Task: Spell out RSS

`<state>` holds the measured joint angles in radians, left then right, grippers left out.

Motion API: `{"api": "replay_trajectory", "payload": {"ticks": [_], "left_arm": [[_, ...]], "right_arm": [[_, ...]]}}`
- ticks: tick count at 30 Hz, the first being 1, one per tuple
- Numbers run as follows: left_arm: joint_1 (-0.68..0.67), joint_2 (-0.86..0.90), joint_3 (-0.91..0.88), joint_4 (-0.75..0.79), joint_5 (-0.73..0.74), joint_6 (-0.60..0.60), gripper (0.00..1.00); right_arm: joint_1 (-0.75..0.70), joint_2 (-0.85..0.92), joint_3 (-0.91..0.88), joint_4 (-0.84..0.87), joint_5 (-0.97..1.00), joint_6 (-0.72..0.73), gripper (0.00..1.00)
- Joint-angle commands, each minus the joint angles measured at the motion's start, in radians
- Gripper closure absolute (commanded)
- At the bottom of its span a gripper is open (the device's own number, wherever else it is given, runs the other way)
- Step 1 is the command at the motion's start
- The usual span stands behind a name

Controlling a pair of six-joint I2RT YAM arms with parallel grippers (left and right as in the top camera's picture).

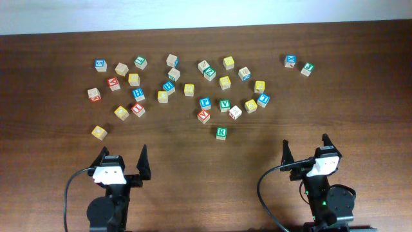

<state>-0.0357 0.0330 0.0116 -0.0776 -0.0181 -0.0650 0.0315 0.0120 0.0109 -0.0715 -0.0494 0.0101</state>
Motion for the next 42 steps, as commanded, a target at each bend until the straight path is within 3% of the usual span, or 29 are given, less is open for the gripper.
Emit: {"api": "replay_trajectory", "payload": {"ticks": [1, 30, 32, 33, 34, 36, 37, 39, 40, 42], "left_arm": [[0.006, 0.003, -0.003, -0.005, -0.005, -0.010, 0.01], [0.006, 0.003, -0.003, 0.000, -0.003, -0.010, 0.01], [0.006, 0.003, -0.002, 0.009, 0.094, -0.010, 0.01], [0.006, 0.004, -0.002, 0.025, 0.410, -0.010, 0.01], [0.006, 0.004, -0.002, 0.034, 0.554, -0.010, 0.01], [0.006, 0.004, -0.002, 0.125, 0.745, -0.011, 0.01], [0.006, 0.004, -0.002, 0.345, 0.780, -0.114, 0.01], [0.006, 0.005, 0.017, 0.748, 0.548, -0.298, 0.01], [0.006, 0.013, 0.082, 0.808, 0.379, -0.335, 0.01], [0.006, 0.049, 0.185, 0.738, 0.360, -0.334, 0.01]], "right_arm": [[-0.005, -0.006, -0.005, -0.005, 0.002, -0.003, 0.02], [-0.005, -0.006, -0.005, -0.005, 0.002, -0.003, 0.02], [-0.005, -0.006, -0.005, -0.005, 0.002, -0.003, 0.02], [-0.005, -0.006, -0.005, -0.005, 0.002, -0.003, 0.02], [-0.005, -0.006, -0.005, -0.004, 0.002, -0.002, 0.02], [-0.005, -0.006, -0.005, -0.005, 0.002, -0.003, 0.02], [-0.005, -0.006, -0.005, -0.004, 0.002, -0.003, 0.02], [-0.005, -0.006, -0.005, -0.005, 0.002, -0.003, 0.01], [-0.005, -0.006, -0.005, -0.005, 0.002, -0.003, 0.02], [-0.005, -0.006, -0.005, -0.005, 0.002, -0.002, 0.02]]}}
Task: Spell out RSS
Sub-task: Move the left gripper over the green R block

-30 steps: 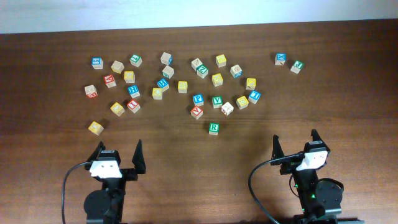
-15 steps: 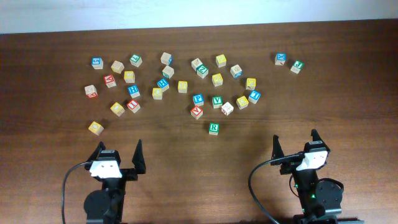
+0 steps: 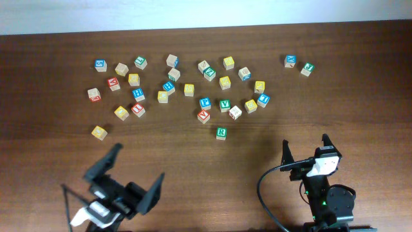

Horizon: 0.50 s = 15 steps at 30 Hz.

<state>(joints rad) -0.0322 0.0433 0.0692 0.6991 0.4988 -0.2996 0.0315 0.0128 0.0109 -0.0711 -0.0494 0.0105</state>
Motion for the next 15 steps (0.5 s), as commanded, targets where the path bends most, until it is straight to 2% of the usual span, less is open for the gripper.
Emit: {"api": "replay_trajectory", "payload": {"ticks": [1, 3, 4, 5, 6, 7, 9, 10, 11, 12, 13, 15], "left_arm": [[0.003, 0.126, 0.282, -0.222, -0.095, -0.069, 0.01], [0.003, 0.313, 0.540, -0.608, 0.015, 0.042, 0.01], [0.003, 0.454, 0.703, -0.856, 0.087, 0.154, 0.01], [0.002, 0.546, 0.795, -0.984, 0.137, 0.211, 0.01], [0.002, 0.726, 0.956, -1.151, 0.301, 0.229, 0.01], [0.003, 0.835, 1.027, -1.210, 0.443, 0.230, 0.01], [-0.009, 0.998, 1.107, -1.236, 0.518, 0.220, 0.01], [-0.037, 1.077, 1.161, -1.317, 0.443, 0.192, 0.01], [-0.100, 1.169, 1.226, -1.447, 0.274, 0.193, 0.01], [-0.192, 1.261, 1.283, -1.587, 0.043, 0.193, 0.01], [-0.280, 1.332, 1.304, -1.649, -0.101, 0.193, 0.01], [-0.398, 1.444, 1.304, -1.652, -0.137, 0.192, 0.01]], "right_arm": [[-0.005, -0.006, -0.005, -0.005, 0.002, -0.003, 0.02], [-0.005, -0.006, -0.005, -0.005, 0.002, -0.003, 0.02], [-0.005, -0.006, -0.005, -0.005, 0.002, -0.003, 0.02], [-0.005, -0.006, -0.005, -0.005, 0.002, -0.003, 0.02], [-0.005, -0.006, -0.005, -0.005, 0.002, -0.003, 0.02], [-0.005, -0.006, -0.005, -0.005, 0.002, -0.003, 0.02], [-0.005, -0.006, -0.005, -0.005, 0.002, -0.003, 0.02], [-0.005, -0.006, -0.005, -0.005, 0.002, -0.003, 0.01], [-0.005, -0.006, -0.005, -0.005, 0.002, -0.003, 0.02], [-0.005, -0.006, -0.005, -0.005, 0.002, -0.003, 0.02], [-0.005, -0.006, -0.005, -0.005, 0.002, -0.003, 0.02], [-0.005, -0.006, -0.005, -0.005, 0.002, -0.003, 0.02]]}}
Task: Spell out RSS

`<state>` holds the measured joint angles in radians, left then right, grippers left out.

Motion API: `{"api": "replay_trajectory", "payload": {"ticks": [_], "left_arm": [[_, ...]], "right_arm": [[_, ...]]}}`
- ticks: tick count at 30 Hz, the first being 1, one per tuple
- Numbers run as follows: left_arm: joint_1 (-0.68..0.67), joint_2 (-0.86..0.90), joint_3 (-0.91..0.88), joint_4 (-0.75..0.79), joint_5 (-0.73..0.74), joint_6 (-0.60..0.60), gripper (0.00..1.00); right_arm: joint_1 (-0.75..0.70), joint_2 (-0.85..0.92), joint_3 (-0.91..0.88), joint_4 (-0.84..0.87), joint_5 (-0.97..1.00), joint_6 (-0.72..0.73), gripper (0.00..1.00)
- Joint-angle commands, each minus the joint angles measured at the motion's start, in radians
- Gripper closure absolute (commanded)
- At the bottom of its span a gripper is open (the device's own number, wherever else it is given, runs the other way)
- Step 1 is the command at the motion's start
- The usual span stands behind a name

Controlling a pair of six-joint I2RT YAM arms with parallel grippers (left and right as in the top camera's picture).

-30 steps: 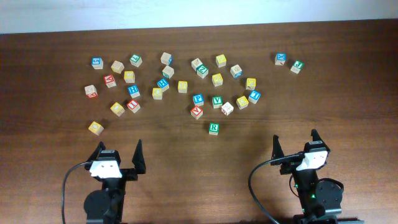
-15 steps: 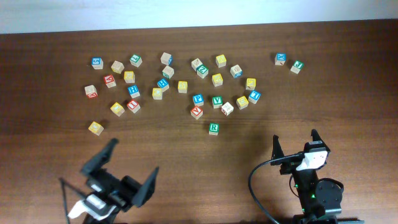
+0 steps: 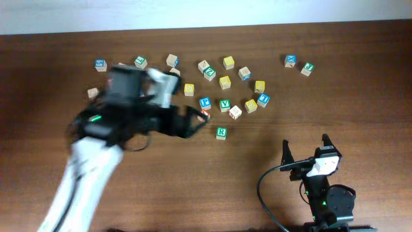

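Observation:
The green R block (image 3: pixel 221 133) lies alone in front of the scattered letter blocks (image 3: pixel 224 82). At this size I cannot make out which blocks carry an S. My left arm (image 3: pixel 96 154) is raised and blurred, reaching across the left half of the table. Its gripper (image 3: pixel 195 122) hangs just left of the R block, beside a red block (image 3: pixel 205 116), and its fingers look spread with nothing between them. My right gripper (image 3: pixel 305 142) stands open near the front right, holding nothing.
A blue block (image 3: pixel 291 60) and a green block (image 3: pixel 308 68) sit apart at the back right. The left arm hides several blocks on the left; a blue one (image 3: pixel 100 64) and a green one (image 3: pixel 140 62) show behind it.
My left arm was low at the front left; now it is raised and stretched out over the left blocks, its gripper near the R block. No block has moved. The right arm is as before.
Both grippers first rested open at the front edge. Then the left arm had tilted and shifted at the front left. Now it reaches over the table toward the middle blocks, while the right arm and all visible blocks stay where they were.

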<state>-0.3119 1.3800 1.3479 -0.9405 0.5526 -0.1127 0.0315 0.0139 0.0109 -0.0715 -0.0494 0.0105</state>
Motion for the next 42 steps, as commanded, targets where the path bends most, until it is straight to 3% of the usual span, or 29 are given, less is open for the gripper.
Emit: {"api": "replay_trajectory", "payload": {"ticks": [1, 3, 4, 5, 8, 10, 11, 13, 15, 17, 20, 26, 29, 31, 36, 37, 42], "left_arm": [[-0.164, 0.172, 0.026, -0.011, -0.191, 0.005, 0.01], [-0.227, 0.291, 0.026, -0.011, -0.191, 0.003, 0.01], [-0.257, 0.359, 0.026, -0.011, -0.233, -0.067, 0.01], [-0.286, 0.433, 0.026, -0.011, -0.332, -0.210, 0.01], [-0.335, 0.556, 0.026, 0.080, -0.430, -0.251, 0.01], [-0.338, 0.594, 0.026, 0.148, -0.512, -0.344, 0.01], [-0.338, 0.604, 0.026, 0.189, -0.526, -0.347, 0.00], [-0.342, 0.608, 0.026, 0.262, -0.551, -0.348, 0.20], [-0.348, 0.608, 0.026, 0.294, -0.592, -0.348, 0.22], [-0.370, 0.613, 0.026, 0.300, -0.602, -0.348, 0.30], [-0.400, 0.639, 0.026, 0.301, -0.636, -0.367, 0.31], [-0.414, 0.669, 0.026, 0.333, -0.648, -0.369, 0.60], [-0.414, 0.669, 0.026, 0.350, -0.666, -0.369, 0.63], [-0.414, 0.669, 0.026, 0.348, -0.666, -0.369, 0.71], [-0.414, 0.669, 0.026, 0.325, -0.663, -0.369, 0.79], [-0.414, 0.665, 0.029, 0.312, -0.661, -0.369, 0.85], [-0.374, 0.505, 0.096, 0.069, -0.653, -0.369, 0.86]], "right_arm": [[-0.005, -0.008, -0.005, -0.005, 0.002, -0.003, 0.02], [-0.005, -0.008, -0.005, -0.005, 0.002, -0.003, 0.02], [-0.005, -0.008, -0.005, -0.005, 0.002, -0.003, 0.02], [-0.005, -0.008, -0.005, -0.005, 0.002, -0.003, 0.02], [-0.005, -0.008, -0.005, -0.005, 0.002, -0.003, 0.02], [-0.005, -0.008, -0.005, -0.005, 0.002, -0.003, 0.02], [-0.005, -0.008, -0.005, -0.004, 0.002, -0.003, 0.02], [-0.005, -0.008, -0.005, -0.004, 0.002, -0.003, 0.02], [-0.005, -0.008, -0.005, -0.004, 0.002, -0.003, 0.02], [-0.005, -0.008, -0.005, -0.004, 0.002, -0.003, 0.02], [-0.005, -0.008, -0.005, -0.004, 0.002, -0.003, 0.02], [-0.005, -0.008, -0.005, -0.004, 0.002, -0.003, 0.02], [-0.005, -0.008, -0.005, -0.004, 0.002, -0.003, 0.02], [-0.005, -0.008, -0.005, -0.005, 0.002, -0.003, 0.02], [-0.005, -0.008, -0.005, -0.005, 0.002, -0.003, 0.02], [-0.005, -0.008, -0.005, -0.004, 0.002, -0.003, 0.02], [-0.005, -0.008, -0.005, -0.005, 0.002, -0.003, 0.02]]}}
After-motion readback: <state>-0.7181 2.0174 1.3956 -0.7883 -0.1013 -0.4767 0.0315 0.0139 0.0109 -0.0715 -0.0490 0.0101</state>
